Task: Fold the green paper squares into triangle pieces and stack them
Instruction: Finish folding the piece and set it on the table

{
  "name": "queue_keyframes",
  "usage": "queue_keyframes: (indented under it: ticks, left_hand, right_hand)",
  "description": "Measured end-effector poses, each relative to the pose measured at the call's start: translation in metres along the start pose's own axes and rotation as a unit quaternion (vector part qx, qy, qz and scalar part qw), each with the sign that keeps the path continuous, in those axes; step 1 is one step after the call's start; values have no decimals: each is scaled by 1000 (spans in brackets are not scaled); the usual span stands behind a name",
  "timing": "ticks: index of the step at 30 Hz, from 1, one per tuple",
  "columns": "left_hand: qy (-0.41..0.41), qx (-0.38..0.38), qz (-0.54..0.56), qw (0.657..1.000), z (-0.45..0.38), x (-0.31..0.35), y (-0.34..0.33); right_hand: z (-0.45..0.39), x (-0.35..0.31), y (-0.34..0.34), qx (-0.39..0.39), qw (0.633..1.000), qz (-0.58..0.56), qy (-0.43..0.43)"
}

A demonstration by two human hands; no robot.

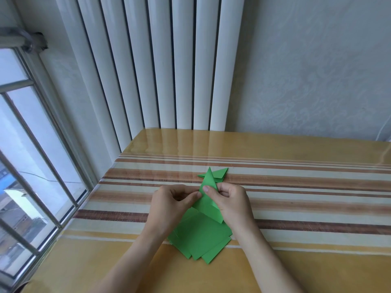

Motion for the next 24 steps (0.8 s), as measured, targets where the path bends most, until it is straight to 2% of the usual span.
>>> queue_keyframes:
  ticks: [8, 13, 17, 24]
  left_hand:
    - [44, -10, 59, 997, -2, -2, 1]
    - [88, -47, 125, 987, -5, -4, 7]
    - [85, -93, 122, 985, -5, -4, 8]
    - [84, -100, 107, 986, -5, -5, 7]
  right_hand:
    - [1, -1, -2, -7, 1000, 8, 4]
    - [-2, -4, 6, -5, 998, -56, -3]
    - [-7, -5, 9, -23, 991, -128, -24]
    - [-8, -6, 13, -4, 991, -136, 1]
Point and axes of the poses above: each hand's wrist, its own z-axis away from the middle knuckle, its own y-axis out of the back of the hand, x = y × z, the point moved 1 cm from there along -z, towards the middle knuckle, and after that the axes turned 6 degrees about -y, right-handed, at the moved point
